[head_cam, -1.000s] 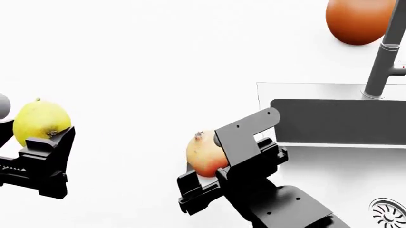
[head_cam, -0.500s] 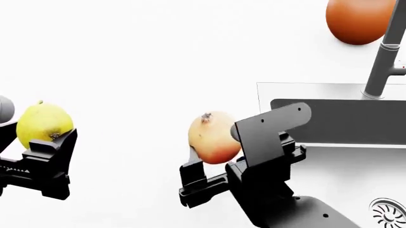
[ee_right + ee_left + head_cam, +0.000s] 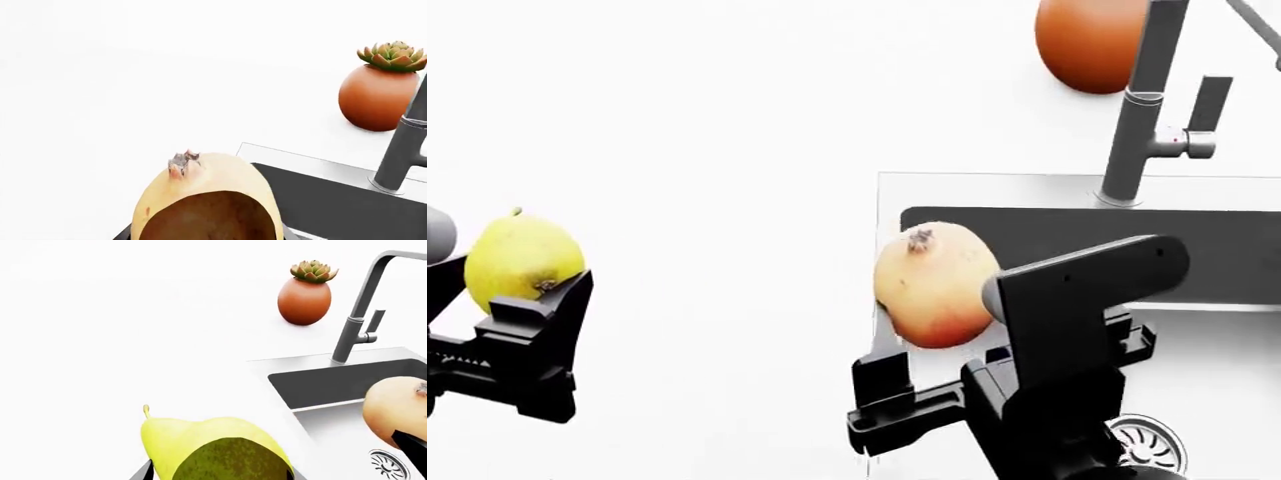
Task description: There is a mixed pile of frozen fruits and vegetables on the counter. Locate all the frozen vegetables and place the items in a bowl on the counter. Take all the frozen fruits and defrost them in a running sink.
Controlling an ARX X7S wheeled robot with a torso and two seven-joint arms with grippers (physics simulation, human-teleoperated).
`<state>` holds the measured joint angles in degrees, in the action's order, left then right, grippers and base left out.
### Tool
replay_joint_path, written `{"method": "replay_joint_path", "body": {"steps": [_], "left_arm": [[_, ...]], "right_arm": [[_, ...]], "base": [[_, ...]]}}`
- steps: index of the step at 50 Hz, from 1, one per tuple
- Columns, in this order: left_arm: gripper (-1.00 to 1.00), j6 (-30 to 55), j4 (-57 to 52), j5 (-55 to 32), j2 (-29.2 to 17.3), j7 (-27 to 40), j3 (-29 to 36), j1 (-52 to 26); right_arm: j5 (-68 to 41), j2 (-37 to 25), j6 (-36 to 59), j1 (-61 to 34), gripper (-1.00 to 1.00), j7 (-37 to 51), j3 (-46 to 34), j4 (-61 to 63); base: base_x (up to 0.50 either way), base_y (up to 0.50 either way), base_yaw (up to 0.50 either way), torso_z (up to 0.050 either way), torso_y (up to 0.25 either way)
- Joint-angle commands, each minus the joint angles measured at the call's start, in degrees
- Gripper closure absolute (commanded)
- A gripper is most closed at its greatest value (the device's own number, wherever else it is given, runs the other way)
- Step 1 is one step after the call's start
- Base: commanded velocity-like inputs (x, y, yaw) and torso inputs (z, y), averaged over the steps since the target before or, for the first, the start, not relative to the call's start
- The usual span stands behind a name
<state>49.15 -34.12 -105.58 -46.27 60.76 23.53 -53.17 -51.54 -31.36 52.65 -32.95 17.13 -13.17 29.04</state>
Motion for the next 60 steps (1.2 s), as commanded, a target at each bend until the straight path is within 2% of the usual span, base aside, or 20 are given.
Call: {"method": "replay_joint_path", "body": {"steps": [1,29,35,52,60], "left_arm": [[1.0,-1.4,-0.3,-0.5,-0.2,0.2,-0.6,0.5],[1.0,-2.2,-1.0,1.0,-0.1,-0.6,-0.4,2.2],[1.0,-2.2,-0.7,1.8,0.2,-0.8,-0.1,2.4],[1.0,-2.8,-0.6,2.6,-0.1,-1.8,-0.3,3.4],[1.0,-2.9,-1.0,2.1,-0.7,-1.9,-0.5,3.6]], "right_arm": [[1.8,-1.0,0.3,1.2,1.0,-0.6,0.7,1.7],[2.8,-2.1,-1.2,2.4,1.0,-1.9,-0.8,2.2],[4.2,-2.7,-2.7,3.3,1.0,-2.0,-1.0,2.8],[6.3,-1.3,-1.6,2.3,1.0,-2.3,-5.3,0.7],[6.5,2.7,0.0,-4.3,1.0,-6.1,-7.3,-14.8]], "base": [[0.0,-0.5,0.0,0.0,0.0],[0.0,-0.5,0.0,0.0,0.0],[0.25,-0.49,0.0,0.0,0.0],[0.26,-0.04,0.0,0.0,0.001],[0.0,0.0,0.0,0.0,0.001]]}}
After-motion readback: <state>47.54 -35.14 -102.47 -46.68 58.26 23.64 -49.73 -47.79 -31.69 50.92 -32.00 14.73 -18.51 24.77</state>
